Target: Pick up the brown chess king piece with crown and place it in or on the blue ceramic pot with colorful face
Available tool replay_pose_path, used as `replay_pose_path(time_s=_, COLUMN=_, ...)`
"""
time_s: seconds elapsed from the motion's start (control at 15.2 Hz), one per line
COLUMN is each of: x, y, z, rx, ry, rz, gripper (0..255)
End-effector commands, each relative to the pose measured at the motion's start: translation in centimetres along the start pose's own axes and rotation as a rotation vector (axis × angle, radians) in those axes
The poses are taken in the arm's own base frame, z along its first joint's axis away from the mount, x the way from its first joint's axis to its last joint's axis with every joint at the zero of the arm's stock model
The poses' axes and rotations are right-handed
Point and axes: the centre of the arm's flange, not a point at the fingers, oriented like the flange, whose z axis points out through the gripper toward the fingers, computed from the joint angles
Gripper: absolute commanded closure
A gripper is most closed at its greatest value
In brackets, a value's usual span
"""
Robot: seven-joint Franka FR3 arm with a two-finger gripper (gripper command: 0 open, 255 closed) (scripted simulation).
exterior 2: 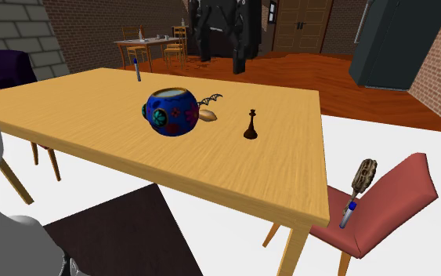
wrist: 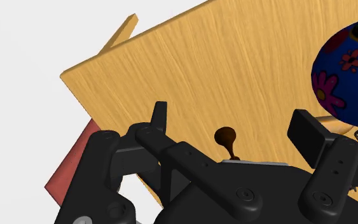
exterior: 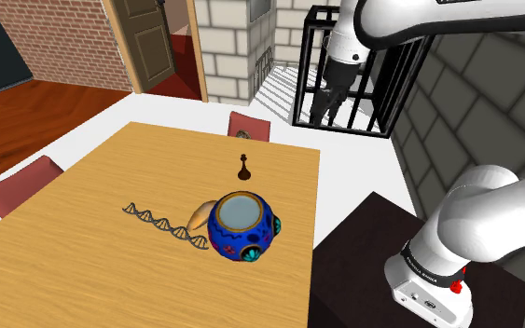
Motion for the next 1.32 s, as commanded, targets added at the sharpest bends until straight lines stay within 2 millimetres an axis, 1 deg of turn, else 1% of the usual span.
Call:
replay_pose_path(time_s=0.0, x=1.7, y=-0.5, z=1.9, rx=0.011, ry=0.014, rz=0.002, gripper=0)
replay_pose_path(time_s=0.66, x=9.6, y=-3.3, z=11.2, rx=0.062, ry=0.071, rz=0.011, gripper=0)
replay_pose_path(time_s=1.25, x=17.1, y=-6.1, z=18.9, rx=0.108, ry=0.121, rz=0.019, gripper=0)
